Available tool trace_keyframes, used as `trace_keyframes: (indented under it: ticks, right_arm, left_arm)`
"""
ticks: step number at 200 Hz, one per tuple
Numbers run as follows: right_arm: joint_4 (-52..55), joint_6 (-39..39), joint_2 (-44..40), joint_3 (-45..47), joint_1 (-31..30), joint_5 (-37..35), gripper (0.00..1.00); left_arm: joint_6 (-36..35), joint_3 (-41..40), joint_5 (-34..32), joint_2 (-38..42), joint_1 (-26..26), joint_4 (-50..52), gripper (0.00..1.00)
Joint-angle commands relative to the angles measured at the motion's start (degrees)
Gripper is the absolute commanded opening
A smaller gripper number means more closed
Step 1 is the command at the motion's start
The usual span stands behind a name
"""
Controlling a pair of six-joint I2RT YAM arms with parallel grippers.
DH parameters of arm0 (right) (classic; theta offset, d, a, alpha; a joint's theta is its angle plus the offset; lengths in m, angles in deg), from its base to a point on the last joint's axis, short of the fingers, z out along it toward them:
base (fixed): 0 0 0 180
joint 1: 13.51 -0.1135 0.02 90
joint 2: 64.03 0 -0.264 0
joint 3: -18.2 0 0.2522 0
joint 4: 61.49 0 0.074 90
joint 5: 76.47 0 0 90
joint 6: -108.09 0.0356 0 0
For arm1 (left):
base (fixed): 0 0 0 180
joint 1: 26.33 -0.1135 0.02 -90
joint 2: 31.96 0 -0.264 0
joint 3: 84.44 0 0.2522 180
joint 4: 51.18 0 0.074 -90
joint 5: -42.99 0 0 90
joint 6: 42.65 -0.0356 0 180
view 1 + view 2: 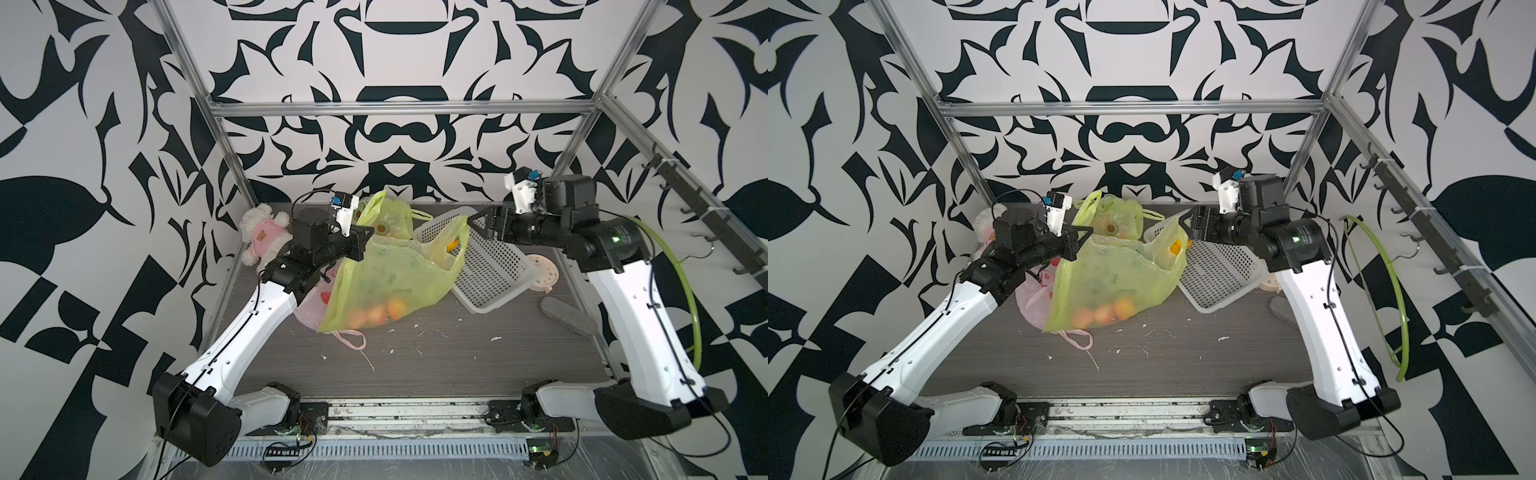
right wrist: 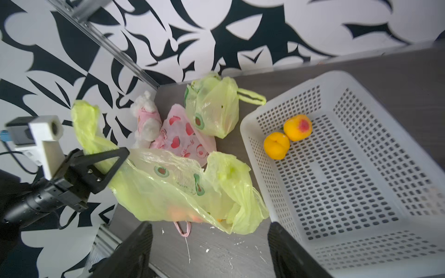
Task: Place the peach into a plastic bag & tie a knot
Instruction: Cross the plastic bag at the center of the board.
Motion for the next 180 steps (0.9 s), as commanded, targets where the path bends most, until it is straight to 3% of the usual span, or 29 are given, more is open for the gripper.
trace_keyframes:
  ticks: [1,47,65,88,115,131,153,180]
  right_arm:
    - [-3.20,-0.28,-0.06,1.15,-0.14,3.12,0.77]
    - [-5.36,0.50,2.41,2.51,-0.14,3.17,0.76]
    - [-6.76,1.10,3.17,2.73,-0.14,4.41,0.71]
    - [-7.38,1.51,4.20,2.62,-0.14,5.09,0.57]
    - [-7.61,1.42,4.70,2.86,-0.14,5.30,0.53]
    - [-7.99,1.19,4.86,3.07,-0.14,5.15,0.36]
    - [-8.11,0.50,4.75,2.42,-0.14,4.89,0.01]
    - [-8.98,-2.28,2.31,1.58,-0.14,5.07,0.00]
  left_arm:
    - [0.27,1.68,1.46,-0.14,-0.27,1.21,0.00]
    - [0.41,1.83,2.06,-0.23,-0.29,1.12,0.00]
    - [0.48,1.82,2.26,-0.32,-0.33,1.29,0.00]
    - [0.62,1.74,2.51,-0.23,-0.33,1.34,0.00]
    - [0.52,1.92,2.54,-0.25,-0.32,1.65,0.00]
    - [0.48,2.10,2.55,-0.23,-0.29,1.73,0.00]
    - [0.71,2.60,2.72,-0.07,-0.31,2.69,0.00]
    - [0.57,4.00,2.80,1.33,-0.34,7.77,0.00]
